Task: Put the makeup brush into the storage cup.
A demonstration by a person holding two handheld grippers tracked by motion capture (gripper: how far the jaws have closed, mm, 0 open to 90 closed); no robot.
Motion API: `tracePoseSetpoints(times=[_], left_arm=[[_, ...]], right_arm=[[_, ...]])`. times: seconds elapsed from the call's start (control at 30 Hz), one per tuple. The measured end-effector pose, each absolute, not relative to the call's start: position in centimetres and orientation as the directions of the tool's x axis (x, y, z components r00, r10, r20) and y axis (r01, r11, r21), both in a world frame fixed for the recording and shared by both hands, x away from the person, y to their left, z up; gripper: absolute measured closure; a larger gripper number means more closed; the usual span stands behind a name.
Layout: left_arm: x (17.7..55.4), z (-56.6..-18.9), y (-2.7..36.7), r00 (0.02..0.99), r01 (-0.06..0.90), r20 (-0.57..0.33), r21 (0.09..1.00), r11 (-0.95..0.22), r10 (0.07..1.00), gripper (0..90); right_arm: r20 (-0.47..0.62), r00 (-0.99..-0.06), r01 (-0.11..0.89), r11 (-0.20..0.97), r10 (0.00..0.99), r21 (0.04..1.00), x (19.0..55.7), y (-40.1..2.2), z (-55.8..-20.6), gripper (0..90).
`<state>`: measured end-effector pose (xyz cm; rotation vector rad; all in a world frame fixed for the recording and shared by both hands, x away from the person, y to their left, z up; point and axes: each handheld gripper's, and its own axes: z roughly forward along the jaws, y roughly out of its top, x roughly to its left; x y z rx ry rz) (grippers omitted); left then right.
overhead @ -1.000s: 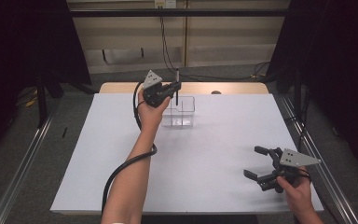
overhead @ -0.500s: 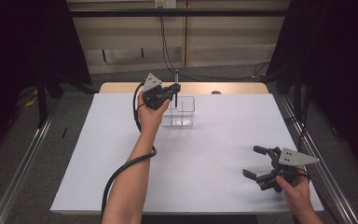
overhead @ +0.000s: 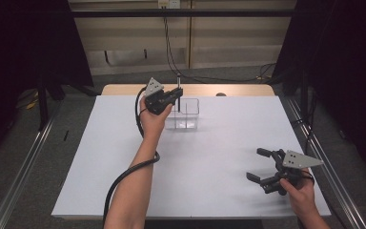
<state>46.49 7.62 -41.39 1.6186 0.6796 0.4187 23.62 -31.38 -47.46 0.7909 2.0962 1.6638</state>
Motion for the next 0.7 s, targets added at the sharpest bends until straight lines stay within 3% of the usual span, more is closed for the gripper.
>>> tracePoseSetpoints(times=[0.7], left_arm=[[45.94, -42.27, 7.6, 0.76, 0.19, -0.105, 0.98, -0.066, 0.642, 83.4]], right_arm=[[0.067, -0.787, 0.205, 0.158, 0.614, 0.966, 23.69, -31.29, -47.43, 1.4]])
